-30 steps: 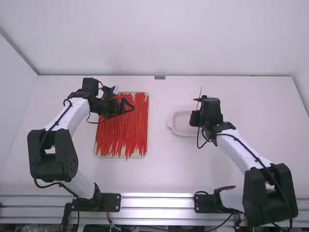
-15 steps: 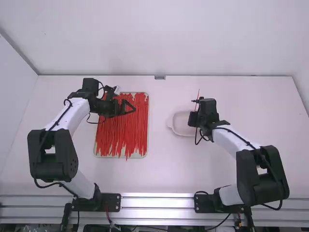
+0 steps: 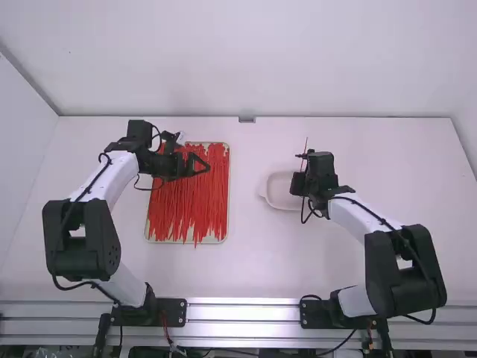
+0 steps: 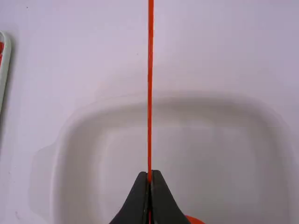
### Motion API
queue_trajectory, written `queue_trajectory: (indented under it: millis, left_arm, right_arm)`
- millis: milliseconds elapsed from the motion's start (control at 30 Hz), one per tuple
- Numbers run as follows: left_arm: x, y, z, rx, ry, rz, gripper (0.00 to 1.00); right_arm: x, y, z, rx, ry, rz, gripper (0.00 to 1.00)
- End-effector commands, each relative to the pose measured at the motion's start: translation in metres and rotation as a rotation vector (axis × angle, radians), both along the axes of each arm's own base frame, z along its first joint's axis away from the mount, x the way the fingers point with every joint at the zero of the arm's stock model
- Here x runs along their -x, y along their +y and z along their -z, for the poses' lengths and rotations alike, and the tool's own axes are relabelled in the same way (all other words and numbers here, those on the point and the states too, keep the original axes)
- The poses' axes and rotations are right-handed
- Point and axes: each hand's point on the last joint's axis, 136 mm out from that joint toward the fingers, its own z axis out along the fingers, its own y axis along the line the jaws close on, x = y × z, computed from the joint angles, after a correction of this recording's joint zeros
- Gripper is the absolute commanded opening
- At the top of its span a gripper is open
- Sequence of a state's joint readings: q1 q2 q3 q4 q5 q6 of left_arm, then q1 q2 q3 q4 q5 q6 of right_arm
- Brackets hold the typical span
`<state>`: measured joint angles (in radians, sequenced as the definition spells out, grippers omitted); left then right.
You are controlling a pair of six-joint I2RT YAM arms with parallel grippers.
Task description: Fasten the cable tie
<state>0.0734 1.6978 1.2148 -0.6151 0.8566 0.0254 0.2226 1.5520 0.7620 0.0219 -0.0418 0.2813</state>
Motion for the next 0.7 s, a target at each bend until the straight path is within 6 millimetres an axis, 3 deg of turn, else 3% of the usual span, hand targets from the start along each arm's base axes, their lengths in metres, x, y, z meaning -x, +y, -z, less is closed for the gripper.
queue_trajectory:
  millis: [0, 500, 667]
  left_arm:
    - [-0.0008, -0.0062, -0.0211, 0.016, -0.059, 0.022, 0.99]
    - [-0.0013, -0.0064, -0.0217, 0.018, -0.062, 0.023, 0.99]
    - [-0.0017, -0.0064, -0.0219, 0.02, -0.06, 0.018, 0.99]
  right_arm:
    - [-0.0071, 0.0007, -0.0064, 0.001, -0.018, 0.002, 0.0]
    - [-0.007, 0.0008, -0.0064, 0.001, -0.018, 0.002, 0.0]
    - [-0.0071, 0.0006, -0.0064, 0.001, -0.018, 0.003, 0.04]
